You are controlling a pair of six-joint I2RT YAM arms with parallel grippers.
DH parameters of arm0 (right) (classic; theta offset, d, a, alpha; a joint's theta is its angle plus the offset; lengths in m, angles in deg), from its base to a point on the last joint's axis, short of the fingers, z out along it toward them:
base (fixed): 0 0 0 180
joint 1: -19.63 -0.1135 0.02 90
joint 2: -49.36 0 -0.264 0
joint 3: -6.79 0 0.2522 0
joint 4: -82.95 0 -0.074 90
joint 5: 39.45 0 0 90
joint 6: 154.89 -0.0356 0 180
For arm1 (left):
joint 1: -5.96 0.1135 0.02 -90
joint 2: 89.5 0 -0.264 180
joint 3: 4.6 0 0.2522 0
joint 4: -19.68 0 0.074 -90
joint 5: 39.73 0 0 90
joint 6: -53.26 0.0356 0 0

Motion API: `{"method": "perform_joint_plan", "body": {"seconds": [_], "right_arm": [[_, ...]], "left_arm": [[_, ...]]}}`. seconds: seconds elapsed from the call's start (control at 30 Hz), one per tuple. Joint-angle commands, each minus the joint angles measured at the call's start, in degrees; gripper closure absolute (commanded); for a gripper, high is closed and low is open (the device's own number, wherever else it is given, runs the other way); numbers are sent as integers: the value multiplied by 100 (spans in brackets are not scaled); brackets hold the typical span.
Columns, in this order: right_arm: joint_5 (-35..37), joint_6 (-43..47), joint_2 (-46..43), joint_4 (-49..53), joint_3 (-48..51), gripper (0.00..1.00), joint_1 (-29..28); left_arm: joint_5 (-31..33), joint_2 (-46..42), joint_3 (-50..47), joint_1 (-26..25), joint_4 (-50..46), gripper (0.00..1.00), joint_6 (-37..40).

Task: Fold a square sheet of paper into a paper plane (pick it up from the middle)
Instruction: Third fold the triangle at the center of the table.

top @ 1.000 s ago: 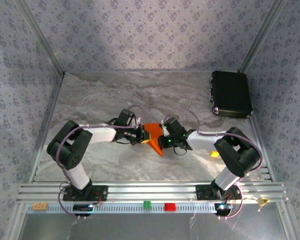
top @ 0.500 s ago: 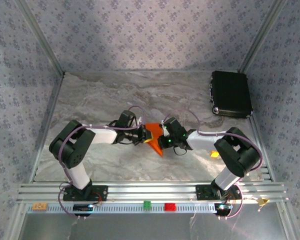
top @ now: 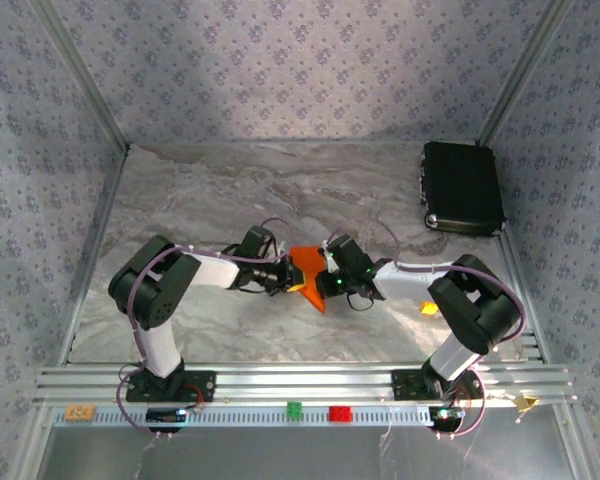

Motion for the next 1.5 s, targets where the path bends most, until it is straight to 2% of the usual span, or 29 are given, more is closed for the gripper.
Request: {"method": "perform_joint_plan", "body": {"seconds": [0.0, 0.1, 0.27, 0.4, 0.5, 0.57, 0.7, 0.77, 0.83, 0.97, 1.17, 1.47], "right_arm": [[54, -94, 33, 76, 64, 100, 43], [2, -100, 10, 62, 20, 98, 41], [-36, -109, -195, 188, -143, 88, 59], [79, -156, -508, 523, -222, 71, 129], [69, -247, -881, 788, -170, 64, 223], [-269, -237, -1068, 860, -126, 62, 297], [-1596, -126, -1033, 1083, -238, 69, 292], [-1999, -142, -865, 1103, -326, 78, 160], [-1951, -142, -698, 1213, -425, 87, -18], [-1765, -264, -386, 1195, -548, 95, -146], [-1464, -242, 77, 1420, -902, 97, -380], [-1198, -318, 482, 1460, -856, 97, -316]], "left_arm": [[113, 165, 101, -40, -100, 96, 235], [133, 255, 117, -44, -105, 96, 261], [154, 309, 123, -45, -115, 96, 288], [156, 320, 144, -43, -146, 96, 297], [151, 329, 152, -47, -155, 96, 313], [171, 319, 154, -41, -156, 96, 314], [184, 318, 162, -46, -164, 96, 323], [185, 320, 171, -38, -165, 96, 323], [195, 327, 171, -42, -166, 96, 321], [209, 337, 169, -47, -174, 96, 313], [191, 364, 214, -44, -240, 96, 349], [185, 386, 239, -44, -289, 97, 384]]}}
